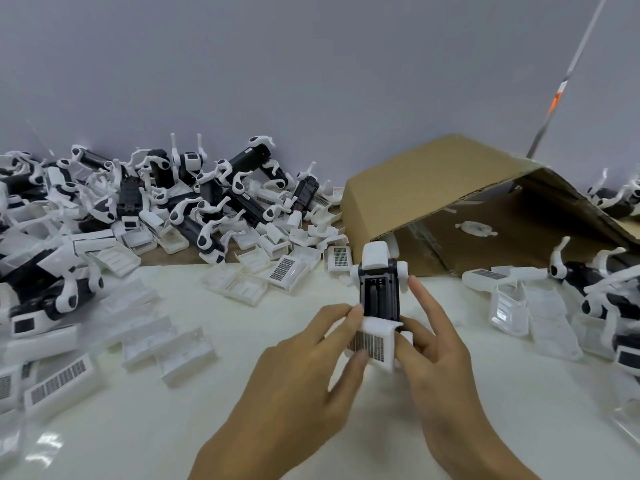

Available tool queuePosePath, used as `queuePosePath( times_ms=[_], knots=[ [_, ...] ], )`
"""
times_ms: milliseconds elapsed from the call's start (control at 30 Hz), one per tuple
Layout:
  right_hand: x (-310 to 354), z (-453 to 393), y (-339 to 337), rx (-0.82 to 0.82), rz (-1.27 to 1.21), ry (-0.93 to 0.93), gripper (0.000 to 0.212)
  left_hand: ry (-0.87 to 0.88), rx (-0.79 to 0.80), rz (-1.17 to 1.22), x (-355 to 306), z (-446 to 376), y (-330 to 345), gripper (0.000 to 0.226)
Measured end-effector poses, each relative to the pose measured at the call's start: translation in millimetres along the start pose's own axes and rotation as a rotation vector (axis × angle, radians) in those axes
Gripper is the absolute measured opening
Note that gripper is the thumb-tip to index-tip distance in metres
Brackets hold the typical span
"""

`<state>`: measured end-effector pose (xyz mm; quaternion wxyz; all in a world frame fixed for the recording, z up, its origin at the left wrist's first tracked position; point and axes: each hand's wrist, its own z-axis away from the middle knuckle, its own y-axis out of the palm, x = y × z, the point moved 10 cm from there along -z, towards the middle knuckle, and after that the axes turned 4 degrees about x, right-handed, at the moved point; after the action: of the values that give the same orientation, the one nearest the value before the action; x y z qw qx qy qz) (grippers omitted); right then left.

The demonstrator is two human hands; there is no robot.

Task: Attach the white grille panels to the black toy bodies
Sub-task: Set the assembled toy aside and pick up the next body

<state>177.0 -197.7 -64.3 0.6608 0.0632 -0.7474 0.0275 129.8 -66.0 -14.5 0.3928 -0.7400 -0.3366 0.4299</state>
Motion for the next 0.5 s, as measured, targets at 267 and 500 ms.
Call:
queuePosePath(
  times_ms=[267,500],
  knots=[
    [3,-2,2,-0.005,-0.008,-0.015,0.070,0.043,-0.019,0.071,-3,2,2,0.058],
    [8,-3,3,0.005,-0.097,-0.032,0.065,0.104,-0.288,0.017,-11,3,-25,0.035]
  ],
)
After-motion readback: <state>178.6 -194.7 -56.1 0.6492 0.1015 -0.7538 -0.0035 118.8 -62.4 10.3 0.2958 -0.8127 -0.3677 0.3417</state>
